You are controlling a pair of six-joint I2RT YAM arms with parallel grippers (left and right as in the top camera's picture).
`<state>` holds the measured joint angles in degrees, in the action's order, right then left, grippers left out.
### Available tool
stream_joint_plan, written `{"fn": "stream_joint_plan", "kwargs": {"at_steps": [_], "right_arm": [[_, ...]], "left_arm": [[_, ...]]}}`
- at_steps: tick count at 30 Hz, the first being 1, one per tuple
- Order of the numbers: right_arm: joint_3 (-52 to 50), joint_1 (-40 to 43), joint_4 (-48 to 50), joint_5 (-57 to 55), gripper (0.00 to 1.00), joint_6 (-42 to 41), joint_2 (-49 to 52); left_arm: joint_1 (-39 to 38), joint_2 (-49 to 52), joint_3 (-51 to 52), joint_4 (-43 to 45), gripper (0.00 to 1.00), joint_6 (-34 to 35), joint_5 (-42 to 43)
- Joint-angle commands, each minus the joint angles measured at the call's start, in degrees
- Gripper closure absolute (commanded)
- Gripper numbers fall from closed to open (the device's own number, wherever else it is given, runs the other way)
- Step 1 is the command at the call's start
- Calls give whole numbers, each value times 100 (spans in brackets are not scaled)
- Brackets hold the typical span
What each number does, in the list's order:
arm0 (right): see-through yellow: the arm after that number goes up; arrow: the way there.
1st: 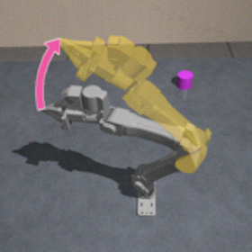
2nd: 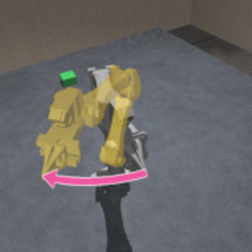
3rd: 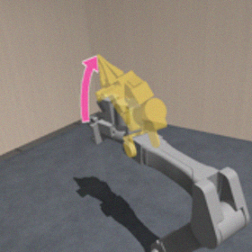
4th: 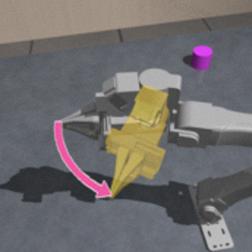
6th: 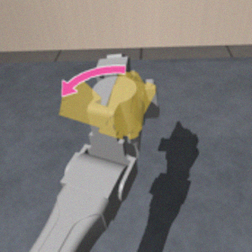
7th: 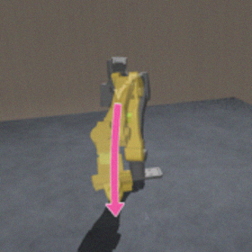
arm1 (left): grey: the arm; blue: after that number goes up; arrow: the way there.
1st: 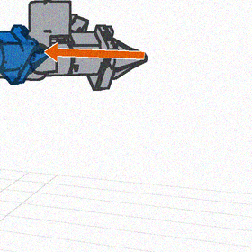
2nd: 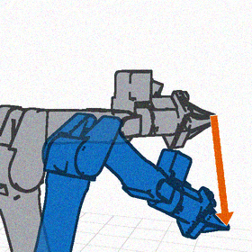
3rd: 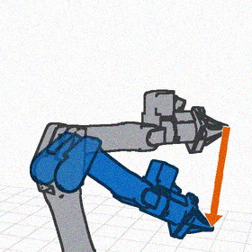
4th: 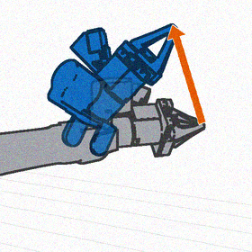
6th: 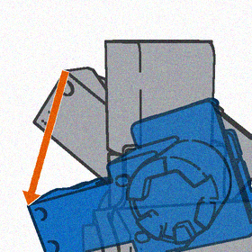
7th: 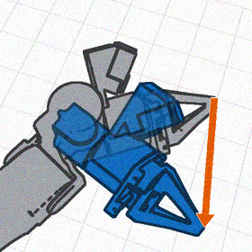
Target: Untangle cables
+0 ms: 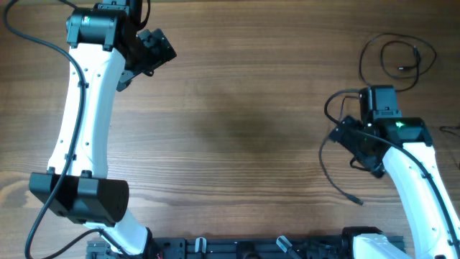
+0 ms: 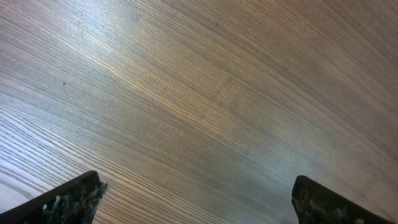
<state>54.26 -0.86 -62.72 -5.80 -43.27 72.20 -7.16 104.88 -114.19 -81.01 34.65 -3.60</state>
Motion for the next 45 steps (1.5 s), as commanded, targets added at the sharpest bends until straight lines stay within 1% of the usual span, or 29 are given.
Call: {"fn": "stream_joint_plan", "kwargs": {"at_steps": [1, 3, 4, 5, 6, 7, 9, 11, 12, 15, 18, 20, 21, 23, 24, 26, 28, 29, 30, 31, 32, 34, 36, 38, 41, 42, 43, 44, 45], "right_arm": [[-304, 9, 210, 560, 9, 739, -44], [-501, 7, 302, 592, 26, 1429, -42], [-566, 7, 282, 590, 28, 1488, -42], [-682, 9, 216, 595, 28, 1445, -44], [-758, 7, 188, 597, 23, 1283, -44], [-859, 9, 151, 595, 18, 914, -44], [-1093, 9, 127, 931, 2, -647, -44], [-1228, 9, 411, 1255, 0, -1657, -44], [-1274, 9, 503, 1327, 0, -2413, -44], [-1351, 7, 483, 1443, 0, -5040, -42], [-1434, 7, 332, 1405, 0, -6522, -42], [-1596, 7, 463, 1377, 0, -6924, -42], [-1700, 7, 608, 1366, 0, -6964, -42], [-2063, 7, 1167, 1399, 5, -6887, -42], [-2251, 7, 1434, 1475, 10, -6791, -42], [-2599, 7, 1932, 1585, 15, -6673, -42], [-2909, 9, 2435, 1357, 25, -6688, -42], [-2990, 9, 2583, 1204, 28, -6690, -42], [-3099, 9, 2785, 892, 28, -6804, -42], [-3143, 9, 2870, 739, 31, -6898, -42], [-3163, 9, 2907, 678, 36, -6970, -42], [-3209, 9, 3032, 728, 55, -7088, -42], [-3220, 7, 3051, 772, 66, -7086, -42], [-3222, 9, 3016, 664, 71, -7073, -42], [-3222, 9, 3003, 310, 77, -7064, -42], [-3222, 9, 3012, 254, 81, -7066, -42], [-3222, 9, 3012, 258, 90, -7064, -42], [-3222, 9, 3010, 256, 96, -6972, -42], [-3222, 9, 3014, 210, 96, -6826, -42]], "left_arm": [[-11, -79, -15, -7, 0, 52, -57], [-11, -79, -15, -7, 0, 52, -57], [-11, -79, -15, -7, 0, 52, -57], [-11, -79, -15, -4, 0, 52, -57], [-11, -79, -15, -4, 0, 52, -57], [-11, -79, -15, -7, 0, 52, -57], [-11, -79, -15, -7, 0, 52, -57], [-11, -79, -15, -7, 0, 52, -57], [-11, -79, -15, -7, 0, 52, -57], [-11, -79, -15, -7, 0, 52, -57], [-11, -79, -15, -7, 0, 52, -57], [-11, -79, -15, -7, 0, 52, -57], [-11, -79, -15, -7, 0, 52, -57], [-11, -79, -15, -4, 0, 52, -57], [-11, -79, -15, -7, 0, 52, -57], [-11, -79, -15, -7, 0, 52, -57], [-11, -79, -15, -7, 0, 52, -57], [-11, -79, -15, -7, 0, 52, -57], [-11, -79, -15, -7, 0, 52, -57], [-11, -79, -15, -7, 0, 52, -57], [-11, -79, -15, -7, 0, 52, -57], [-11, -79, -15, -7, 0, 52, -57], [-11, -79, -15, -7, 0, 52, -57], [-11, -79, -15, -7, 0, 52, -57], [-11, -79, -15, -7, 0, 52, -57], [-11, -79, -15, -7, 0, 52, -57], [-11, -79, -15, -7, 0, 52, -57], [-11, -79, -15, -7, 0, 52, -57], [-11, -79, -15, -7, 0, 52, -57]]}}
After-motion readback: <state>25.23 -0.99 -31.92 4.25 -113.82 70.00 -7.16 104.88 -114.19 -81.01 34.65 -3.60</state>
